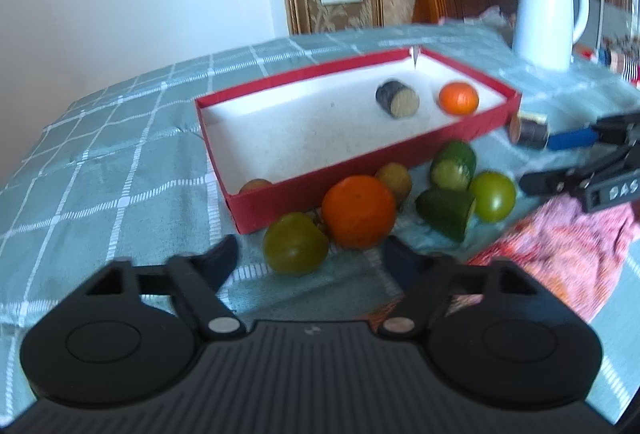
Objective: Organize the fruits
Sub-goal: 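Withdraw the right tool from the box back toward the fruits, then grasp the green tomato with the left tool and lift it over the box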
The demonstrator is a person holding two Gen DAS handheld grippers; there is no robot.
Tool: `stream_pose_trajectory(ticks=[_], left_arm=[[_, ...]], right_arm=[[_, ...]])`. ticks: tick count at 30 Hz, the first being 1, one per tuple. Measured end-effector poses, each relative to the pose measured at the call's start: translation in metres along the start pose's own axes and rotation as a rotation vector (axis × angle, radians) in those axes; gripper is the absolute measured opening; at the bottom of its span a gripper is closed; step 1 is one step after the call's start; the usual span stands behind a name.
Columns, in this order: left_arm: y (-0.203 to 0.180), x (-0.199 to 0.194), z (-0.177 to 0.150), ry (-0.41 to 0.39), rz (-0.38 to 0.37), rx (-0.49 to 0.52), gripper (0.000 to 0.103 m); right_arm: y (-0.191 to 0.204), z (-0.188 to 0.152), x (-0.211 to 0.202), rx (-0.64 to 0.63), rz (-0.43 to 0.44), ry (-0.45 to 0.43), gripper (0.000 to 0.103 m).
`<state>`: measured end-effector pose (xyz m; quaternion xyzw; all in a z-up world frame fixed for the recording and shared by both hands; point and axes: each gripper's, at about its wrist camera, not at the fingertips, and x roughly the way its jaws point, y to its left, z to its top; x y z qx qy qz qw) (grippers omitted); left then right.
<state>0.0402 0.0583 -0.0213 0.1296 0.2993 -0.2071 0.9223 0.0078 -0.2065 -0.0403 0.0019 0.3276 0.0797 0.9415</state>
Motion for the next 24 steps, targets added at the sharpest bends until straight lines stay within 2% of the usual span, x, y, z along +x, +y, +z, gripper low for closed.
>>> stream_pose_trajectory(ticks=[4,10,13,15,19,24], left_arm=[[0.004,0.004,0.001,0.006,-0.051,0.01,0.059],[0.01,0.007,0.003,0.009,-0.092,0.042,0.058],[0.005,0.005,0.002,-0.003,-0.061,0.055,0.048],[0.003,0.002,-0.001,-0.009,-0.038,0.042,0.033],[0.007,-0.002,-0.002,-0.009,-0.017,-0.032,0.031],[-0.009,-0.005,-0.002,-0.015,0.074,-0.037,0.031]], right_arm=[[0.0,0.0,0.0,-0.002,-0.001,0.001,0.086],[0.0,0.0,0.0,-0.003,-0.001,0.001,0.086],[0.0,0.0,-0.001,-0.003,-0.001,0.001,0.086],[0.0,0.0,-0.001,-0.003,-0.002,0.001,0.086],[0.0,0.0,-0.001,-0.004,-0.002,0.001,0.086],[0.0,0.0,-0.001,-0.004,-0.002,0.002,0.086]])
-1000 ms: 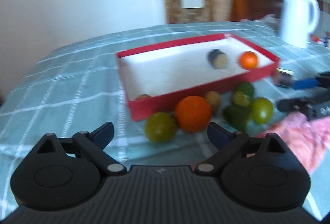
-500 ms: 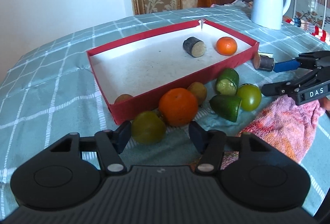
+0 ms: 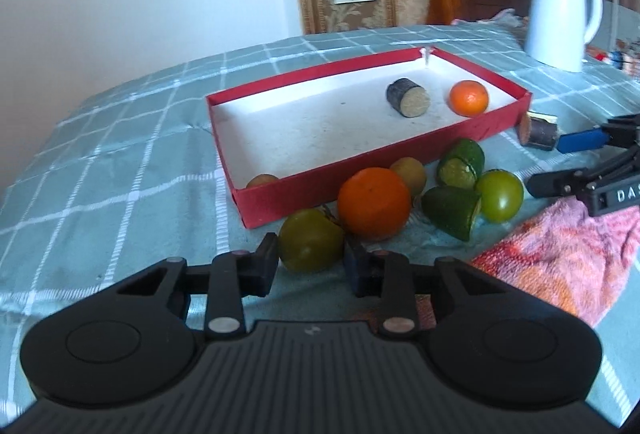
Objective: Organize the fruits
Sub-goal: 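Grasp the green tomato with the left tool and lift it over the box, then open the left tool to drop the green tomato into the box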
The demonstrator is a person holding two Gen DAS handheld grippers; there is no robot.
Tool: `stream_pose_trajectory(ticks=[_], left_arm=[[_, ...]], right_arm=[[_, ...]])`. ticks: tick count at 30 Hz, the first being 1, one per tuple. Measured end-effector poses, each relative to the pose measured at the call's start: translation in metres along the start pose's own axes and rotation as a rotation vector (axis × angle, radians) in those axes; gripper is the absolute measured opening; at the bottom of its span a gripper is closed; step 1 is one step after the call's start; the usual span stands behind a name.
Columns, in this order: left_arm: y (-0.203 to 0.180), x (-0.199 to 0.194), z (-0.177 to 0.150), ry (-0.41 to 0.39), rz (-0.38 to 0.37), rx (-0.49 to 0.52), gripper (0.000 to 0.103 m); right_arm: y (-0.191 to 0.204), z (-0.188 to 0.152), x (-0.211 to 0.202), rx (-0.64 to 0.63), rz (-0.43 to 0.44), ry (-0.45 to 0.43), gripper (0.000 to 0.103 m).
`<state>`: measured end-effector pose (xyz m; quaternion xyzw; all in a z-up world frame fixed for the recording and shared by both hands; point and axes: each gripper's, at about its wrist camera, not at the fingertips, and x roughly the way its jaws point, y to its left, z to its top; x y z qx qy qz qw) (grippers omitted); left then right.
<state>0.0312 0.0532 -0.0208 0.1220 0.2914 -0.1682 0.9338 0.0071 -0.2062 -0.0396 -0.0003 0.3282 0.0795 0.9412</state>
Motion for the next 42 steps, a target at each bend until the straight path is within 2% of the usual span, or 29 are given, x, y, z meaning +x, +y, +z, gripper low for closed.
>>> stream_pose_trajectory(ticks=[4,9,14,28,42], left_arm=[[-0.012,-0.008,0.007,-0.017,0.09,-0.004,0.031],[-0.013,-0.016,0.022,-0.034,0.121,-0.058,0.031],[-0.017,-0.015,0.042,-0.064,0.187,-0.045,0.031],[-0.016,0.039,0.084,-0.082,0.234,-0.033,0.031],[-0.003,0.098,0.094,0.013,0.236,-0.078,0.031]], right_arm=[[0.0,0.0,0.0,0.0,0.0,0.0,0.086],[0.0,0.0,0.0,0.001,0.001,0.0,0.086],[0.0,0.0,0.0,-0.001,0.0,0.001,0.086],[0.0,0.0,-0.001,-0.001,0.0,0.001,0.086],[0.0,0.0,-0.001,-0.001,0.0,0.001,0.086]])
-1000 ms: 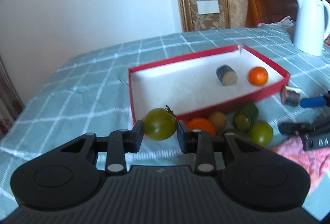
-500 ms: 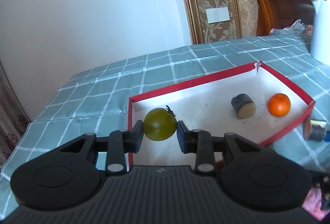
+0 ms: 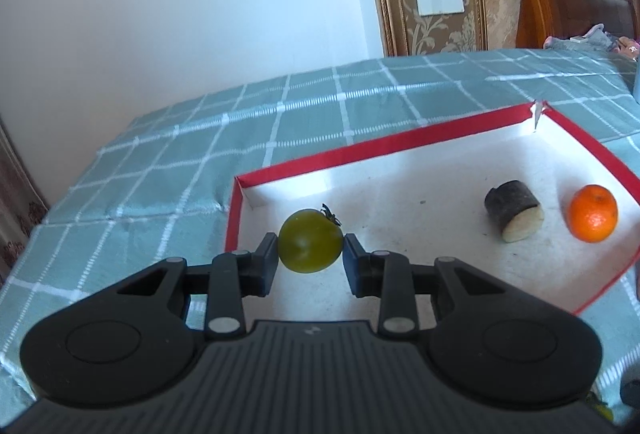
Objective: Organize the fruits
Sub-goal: 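Open the left tool to drop the green tomato into the box, then withdraw the left tool from the box back toward the fruits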
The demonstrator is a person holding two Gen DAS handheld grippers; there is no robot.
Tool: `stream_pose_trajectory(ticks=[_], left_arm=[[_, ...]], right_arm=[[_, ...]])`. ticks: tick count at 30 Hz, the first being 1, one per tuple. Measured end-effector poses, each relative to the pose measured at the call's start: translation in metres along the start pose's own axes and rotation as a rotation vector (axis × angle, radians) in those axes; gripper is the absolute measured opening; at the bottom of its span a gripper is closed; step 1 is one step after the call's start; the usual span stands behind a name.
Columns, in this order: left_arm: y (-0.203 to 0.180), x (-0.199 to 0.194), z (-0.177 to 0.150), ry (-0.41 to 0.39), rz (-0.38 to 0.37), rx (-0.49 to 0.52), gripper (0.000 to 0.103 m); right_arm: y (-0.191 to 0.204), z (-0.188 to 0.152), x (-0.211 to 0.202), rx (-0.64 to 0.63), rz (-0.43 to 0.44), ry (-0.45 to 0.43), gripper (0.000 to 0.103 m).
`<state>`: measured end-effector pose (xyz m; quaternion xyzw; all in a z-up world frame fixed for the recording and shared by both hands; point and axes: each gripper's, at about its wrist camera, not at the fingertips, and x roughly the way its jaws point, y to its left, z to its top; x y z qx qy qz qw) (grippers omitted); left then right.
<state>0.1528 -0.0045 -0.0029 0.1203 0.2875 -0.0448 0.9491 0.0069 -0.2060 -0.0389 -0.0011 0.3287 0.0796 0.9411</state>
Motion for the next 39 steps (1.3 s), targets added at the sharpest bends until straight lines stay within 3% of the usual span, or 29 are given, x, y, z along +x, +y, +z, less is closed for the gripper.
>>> stream_pose_trajectory(ticks=[6,13,15,17,20,27,30,34,39], left_arm=[[-0.001,0.016,-0.003,0.056,-0.008,-0.004,0.032],[-0.001,0.016,-0.002,0.055,-0.004,-0.001,0.032],[-0.001,0.015,-0.003,0.054,0.012,-0.002,0.039],[0.0,0.014,-0.004,0.056,0.016,-0.009,0.056],[0.004,0.006,-0.009,0.053,0.009,-0.02,0.068],[0.015,-0.031,-0.021,0.002,-0.037,-0.085,0.075],[0.013,-0.055,-0.029,-0.06,-0.012,-0.083,0.089],[0.014,-0.084,-0.044,-0.112,-0.005,-0.077,0.09],[0.028,-0.1,-0.072,-0.106,0.002,-0.135,0.094]], right_arm=[[0.0,0.0,0.0,-0.001,0.0,0.0,0.086],[0.0,0.0,0.0,-0.001,0.0,0.001,0.086],[0.0,0.0,0.0,-0.001,0.0,0.0,0.086],[0.0,0.0,0.0,-0.001,0.0,0.001,0.086],[0.0,0.0,0.0,-0.001,-0.001,0.001,0.086],[0.0,0.0,0.001,-0.001,-0.001,0.001,0.086],[0.0,0.0,0.001,-0.001,-0.001,0.001,0.086],[0.0,0.0,0.001,-0.003,-0.001,0.001,0.086],[0.0,0.0,0.001,-0.003,-0.001,0.001,0.086]])
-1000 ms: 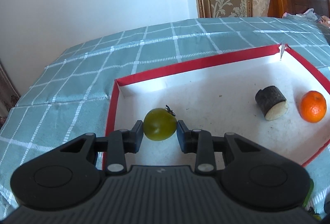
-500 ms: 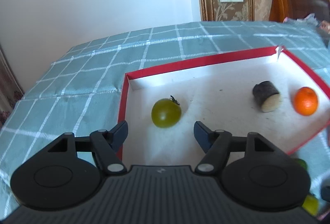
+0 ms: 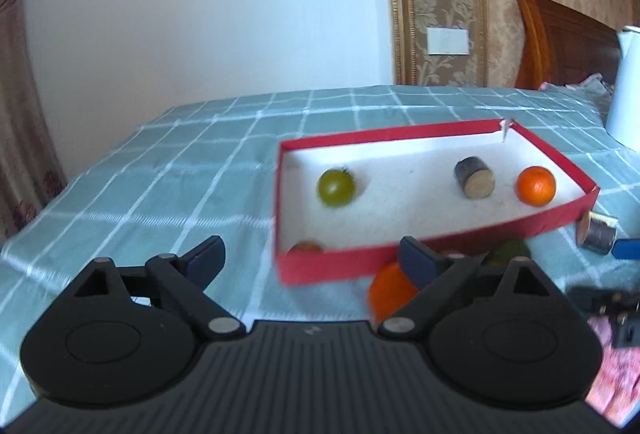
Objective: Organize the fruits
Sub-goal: 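Withdraw the left tool from the box back toward the fruits, then lower the right tool onto the dark sugarcane piece and close its fingers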
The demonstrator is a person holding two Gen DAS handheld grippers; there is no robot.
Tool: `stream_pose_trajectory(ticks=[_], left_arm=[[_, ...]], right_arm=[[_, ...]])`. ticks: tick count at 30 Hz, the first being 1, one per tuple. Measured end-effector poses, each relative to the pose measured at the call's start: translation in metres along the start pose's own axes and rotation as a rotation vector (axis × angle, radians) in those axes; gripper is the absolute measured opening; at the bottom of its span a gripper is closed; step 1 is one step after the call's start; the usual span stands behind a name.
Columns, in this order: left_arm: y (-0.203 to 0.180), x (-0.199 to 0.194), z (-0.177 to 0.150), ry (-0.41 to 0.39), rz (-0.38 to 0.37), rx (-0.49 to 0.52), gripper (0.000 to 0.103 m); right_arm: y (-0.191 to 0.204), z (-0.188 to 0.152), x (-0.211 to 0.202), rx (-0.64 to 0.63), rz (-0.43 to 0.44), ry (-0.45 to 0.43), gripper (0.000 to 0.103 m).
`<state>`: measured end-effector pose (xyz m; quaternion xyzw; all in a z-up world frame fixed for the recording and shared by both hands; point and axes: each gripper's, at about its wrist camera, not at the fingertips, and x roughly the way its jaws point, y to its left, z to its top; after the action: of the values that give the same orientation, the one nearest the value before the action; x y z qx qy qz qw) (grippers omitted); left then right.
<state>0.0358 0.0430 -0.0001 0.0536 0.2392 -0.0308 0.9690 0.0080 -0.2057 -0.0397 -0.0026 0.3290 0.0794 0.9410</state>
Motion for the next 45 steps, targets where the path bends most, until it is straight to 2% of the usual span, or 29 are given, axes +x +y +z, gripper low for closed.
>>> stream_pose_trajectory(ticks=[5,7,9,11,14,16,19,22,25,28,32,36,37,40,41,45], left_arm=[[0.025,0.0,-0.02,0.038,0.037,-0.067,0.095],[0.034,0.001,-0.027,0.067,0.019,-0.092,0.095],[0.039,0.003,-0.032,0.095,-0.03,-0.1,0.095],[0.036,0.003,-0.036,0.11,-0.071,-0.078,0.095],[0.027,0.001,-0.038,0.101,-0.074,-0.04,0.096],[0.024,0.001,-0.038,0.111,-0.094,-0.053,0.099],[0.018,0.001,-0.04,0.115,-0.097,-0.026,0.103],[0.02,0.003,-0.041,0.122,-0.123,-0.027,0.103],[0.023,0.003,-0.041,0.122,-0.137,-0.043,0.103],[0.022,0.002,-0.042,0.12,-0.147,-0.028,0.103],[0.023,0.002,-0.042,0.12,-0.151,-0.022,0.103],[0.021,0.002,-0.043,0.124,-0.142,-0.011,0.103],[0.02,0.002,-0.043,0.124,-0.138,-0.009,0.103],[0.019,0.002,-0.042,0.124,-0.136,-0.009,0.103],[0.019,0.002,-0.042,0.124,-0.136,-0.01,0.103],[0.015,0.003,-0.04,0.132,-0.104,-0.022,0.103]], right_arm=[[0.0,0.0,0.0,0.0,0.0,0.0,0.087],[0.0,0.0,0.0,-0.001,-0.001,0.0,0.087],[0.0,0.0,0.0,-0.001,-0.001,0.0,0.087],[0.0,0.0,0.0,-0.001,-0.001,0.0,0.087],[0.0,0.0,0.0,0.001,0.001,-0.001,0.087],[-0.002,-0.001,-0.003,0.016,0.003,-0.013,0.087],[-0.016,-0.009,-0.023,0.066,0.023,-0.084,0.087],[-0.027,-0.016,-0.04,0.054,-0.019,-0.142,0.087],[-0.034,-0.015,-0.039,0.023,-0.073,-0.138,0.087],[-0.039,-0.009,-0.033,0.026,-0.067,-0.138,0.087],[-0.032,0.001,-0.02,-0.03,-0.08,-0.139,0.087],[-0.032,0.009,-0.005,-0.03,-0.046,-0.106,0.087],[-0.032,0.01,-0.002,-0.028,-0.04,-0.099,0.083],[-0.033,0.013,0.006,-0.025,-0.017,-0.061,0.055],[-0.034,0.013,0.009,-0.016,0.001,-0.043,0.05],[-0.034,0.013,0.01,-0.007,0.013,-0.042,0.044]])
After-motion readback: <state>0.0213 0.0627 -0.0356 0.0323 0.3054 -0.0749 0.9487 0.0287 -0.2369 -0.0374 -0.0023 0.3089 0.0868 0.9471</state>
